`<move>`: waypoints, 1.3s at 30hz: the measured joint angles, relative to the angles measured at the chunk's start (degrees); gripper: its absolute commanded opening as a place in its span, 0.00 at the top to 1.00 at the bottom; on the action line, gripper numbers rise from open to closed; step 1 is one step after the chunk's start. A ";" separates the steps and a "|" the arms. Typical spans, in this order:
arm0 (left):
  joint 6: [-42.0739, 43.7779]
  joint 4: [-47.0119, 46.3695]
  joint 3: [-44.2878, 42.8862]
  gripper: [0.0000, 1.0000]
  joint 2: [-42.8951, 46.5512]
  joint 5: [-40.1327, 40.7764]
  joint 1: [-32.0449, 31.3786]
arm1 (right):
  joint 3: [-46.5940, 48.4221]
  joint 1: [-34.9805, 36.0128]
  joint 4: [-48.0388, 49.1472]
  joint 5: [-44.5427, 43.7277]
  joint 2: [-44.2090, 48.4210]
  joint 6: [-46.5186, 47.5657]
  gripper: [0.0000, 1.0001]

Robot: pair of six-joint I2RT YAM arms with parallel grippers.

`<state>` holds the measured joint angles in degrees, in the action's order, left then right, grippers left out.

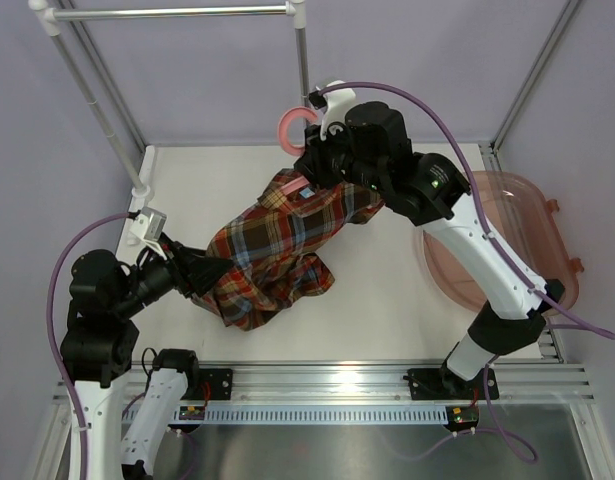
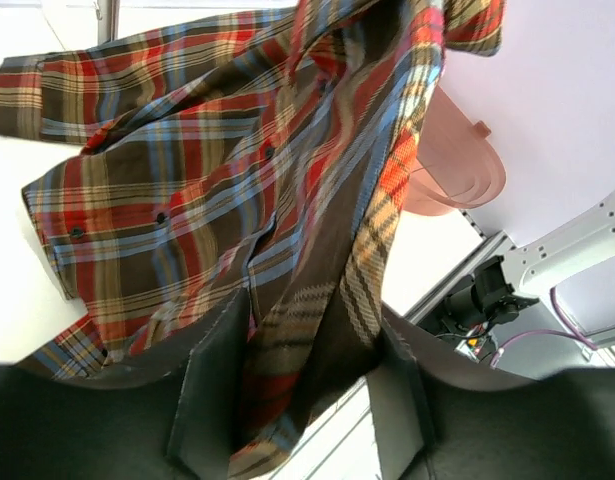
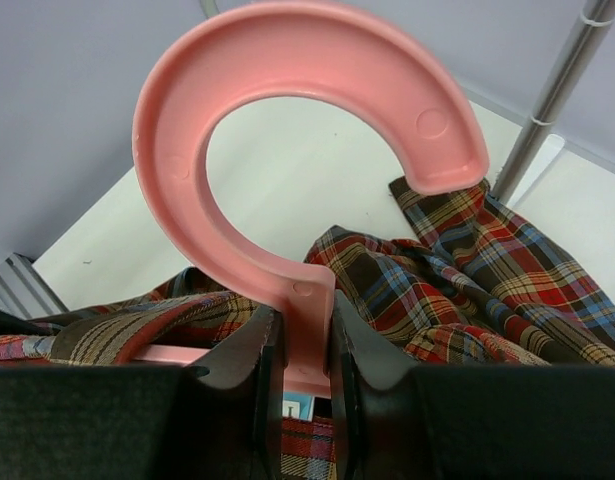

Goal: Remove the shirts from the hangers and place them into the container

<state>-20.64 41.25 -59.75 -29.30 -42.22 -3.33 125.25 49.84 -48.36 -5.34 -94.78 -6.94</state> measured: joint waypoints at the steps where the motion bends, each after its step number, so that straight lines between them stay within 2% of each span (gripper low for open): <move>1: 0.13 0.02 0.00 0.59 0.00 0.02 0.00 | -0.33 0.00 -0.02 -0.37 0.48 0.15 1.00; 10: 0.52 0.02 0.00 0.75 0.00 0.13 -0.04 | -3.26 -1.16 -0.50 -2.97 4.11 0.74 1.00; 13: 0.42 0.02 0.00 1.00 0.00 0.17 -0.04 | -4.22 -1.77 -0.39 -3.52 4.76 0.74 1.00; 19: -0.20 0.00 0.00 1.00 0.72 3.39 -0.09 | -5.68 -2.51 -0.37 -5.20 5.79 0.48 1.00; 24: -1.70 -0.09 0.00 1.00 5.64 13.31 -0.20 | -11.13 -4.15 0.76 -8.33 9.22 -1.20 1.00; 29: -4.48 -0.26 0.00 1.00 9.92 22.25 -0.50 | -19.63 -9.40 3.32 -9.46 15.56 -5.75 1.00; 34: -6.40 -1.11 0.70 1.00 9.27 22.16 -0.96 | -26.69 -14.45 5.88 -5.44 21.49 -12.46 1.00; 39: -6.80 -3.10 2.01 1.00 6.95 18.64 -1.05 | -28.04 -19.04 6.54 -2.29 23.06 -17.94 1.00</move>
<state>-27.44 38.15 -57.74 -22.35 -23.57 -4.38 97.21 30.81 -41.82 -7.64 -71.72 -24.88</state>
